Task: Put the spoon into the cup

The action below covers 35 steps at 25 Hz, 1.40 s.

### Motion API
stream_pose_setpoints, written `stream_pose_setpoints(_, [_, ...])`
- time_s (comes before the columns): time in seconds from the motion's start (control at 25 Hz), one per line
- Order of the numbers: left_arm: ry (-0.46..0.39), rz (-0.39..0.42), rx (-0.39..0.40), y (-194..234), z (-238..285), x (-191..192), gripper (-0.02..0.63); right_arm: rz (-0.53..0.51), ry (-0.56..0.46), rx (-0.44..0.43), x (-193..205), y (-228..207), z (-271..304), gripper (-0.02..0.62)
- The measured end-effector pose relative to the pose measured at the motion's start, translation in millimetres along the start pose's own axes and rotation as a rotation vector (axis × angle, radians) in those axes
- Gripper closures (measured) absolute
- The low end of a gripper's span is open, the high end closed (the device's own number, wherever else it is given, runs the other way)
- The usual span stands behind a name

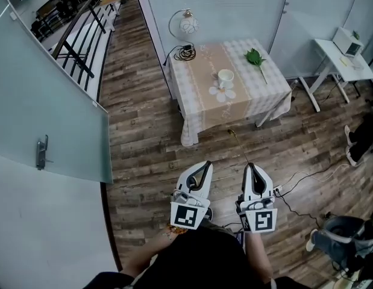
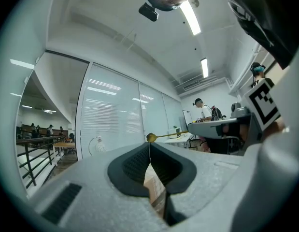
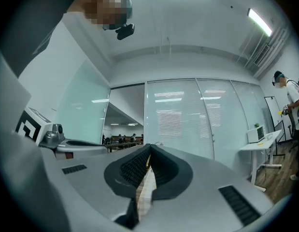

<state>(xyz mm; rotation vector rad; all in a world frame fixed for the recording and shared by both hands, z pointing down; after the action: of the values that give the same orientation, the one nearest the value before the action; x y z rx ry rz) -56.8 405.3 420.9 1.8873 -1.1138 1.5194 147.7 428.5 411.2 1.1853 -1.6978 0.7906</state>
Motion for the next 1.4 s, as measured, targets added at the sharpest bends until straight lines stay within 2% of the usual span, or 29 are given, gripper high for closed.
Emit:
stream_pose_setpoints(0.2, [-0.018,-0.016,0.015,41.0,51.2,24.1,0.589,-0.022,0.019,0.006,22.7,-14.6,58.3,0.588])
stream_pose_setpoints(0.32, [-0.04,-0.054,0.015,69.3,84.8,30.4,0.589,-0.049,0.019,0.004,26.4,-21.9,99.8,0.588])
stream_pose_setpoints(0.52, [-0.068,-0.04,0.055,117.9,137.1,41.2,0.589,-0.083,0.003,0.035,40.8,-34.8,163.5,0.588])
stream_pose_setpoints(0.72, [-0.042,-0.066,0.073,158.0,164.4,65.3,0.589,-0.111,0.009,0.058,61.5,-32.6,208.4,0.588])
stream_pose_setpoints(0.88, [-0.043,-0.049,0.088,181.1,193.4,77.4,0.589,-0.113,0.017,0.073,77.8,-44.5,237.9,0.588])
stream_pose_setpoints(1.12, [0.003,-0.045,0.061,201.4,240.0,104.5,0.589,-0.074,0.034,0.069,110.9,-83.4,279.6,0.588])
stream_pose_setpoints(1.4, [0.041,-0.033,0.023,210.4,327.6,139.7,0.589,-0.041,0.041,0.042,150.9,-160.2,343.1,0.588])
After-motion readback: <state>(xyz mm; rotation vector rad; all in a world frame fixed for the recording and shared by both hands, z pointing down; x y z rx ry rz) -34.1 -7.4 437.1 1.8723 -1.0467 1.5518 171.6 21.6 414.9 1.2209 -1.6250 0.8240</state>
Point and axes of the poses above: the fingertips, and each gripper's own axes: z forward along the fingers, y to its left, x out of its underside, the point moved 10 cm from there along -z, backward along the fingers, and after that the axes turned 14 degrees about -y, right-handed, at the moved point
